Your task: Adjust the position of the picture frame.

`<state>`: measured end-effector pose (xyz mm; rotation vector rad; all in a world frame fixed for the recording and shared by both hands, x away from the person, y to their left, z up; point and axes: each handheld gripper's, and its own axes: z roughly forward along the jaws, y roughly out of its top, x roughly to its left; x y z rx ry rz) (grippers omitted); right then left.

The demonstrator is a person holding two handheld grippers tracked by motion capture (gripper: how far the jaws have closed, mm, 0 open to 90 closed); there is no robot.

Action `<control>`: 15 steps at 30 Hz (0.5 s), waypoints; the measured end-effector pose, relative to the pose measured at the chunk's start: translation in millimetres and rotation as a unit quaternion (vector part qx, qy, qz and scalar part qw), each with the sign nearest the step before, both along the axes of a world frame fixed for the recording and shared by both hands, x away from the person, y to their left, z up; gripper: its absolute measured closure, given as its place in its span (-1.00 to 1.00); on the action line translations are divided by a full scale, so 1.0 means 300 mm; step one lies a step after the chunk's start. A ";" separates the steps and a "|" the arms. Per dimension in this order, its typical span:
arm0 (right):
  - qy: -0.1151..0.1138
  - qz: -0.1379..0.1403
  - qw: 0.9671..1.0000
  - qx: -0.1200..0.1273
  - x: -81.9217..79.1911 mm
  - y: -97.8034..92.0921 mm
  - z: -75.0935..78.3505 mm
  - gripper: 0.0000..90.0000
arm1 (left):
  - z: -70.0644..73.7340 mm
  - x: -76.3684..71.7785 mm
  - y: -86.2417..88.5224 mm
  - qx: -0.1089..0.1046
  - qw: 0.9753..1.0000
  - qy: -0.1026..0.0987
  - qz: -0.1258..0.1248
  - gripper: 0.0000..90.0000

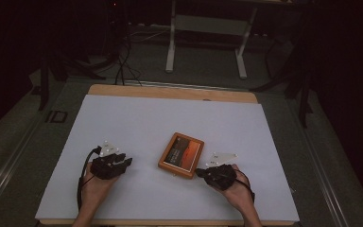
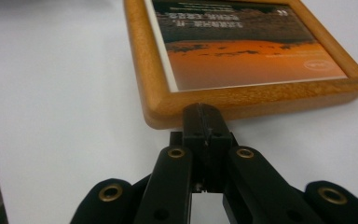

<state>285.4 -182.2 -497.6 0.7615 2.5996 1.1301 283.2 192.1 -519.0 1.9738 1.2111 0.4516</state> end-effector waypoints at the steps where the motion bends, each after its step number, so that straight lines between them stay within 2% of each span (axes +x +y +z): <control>1: 0.000 0.002 1.000 0.002 -0.001 0.007 -0.001 1.00 | 0.000 -0.001 0.000 0.000 1.000 -0.001 -0.001 0.45; 5: -0.001 0.011 1.000 0.005 -0.006 0.032 -0.003 1.00 | 0.000 -0.003 -0.003 0.001 1.000 -0.004 -0.009 0.60; 11: -0.003 0.023 1.000 0.008 -0.005 0.070 -0.006 1.00 | 0.003 -0.006 -0.007 0.009 1.000 -0.008 -0.021 0.98; 15: -0.001 0.035 0.999 0.014 -0.003 0.101 -0.009 1.00 | 0.006 -0.009 -0.012 0.010 1.000 -0.011 -0.025 0.99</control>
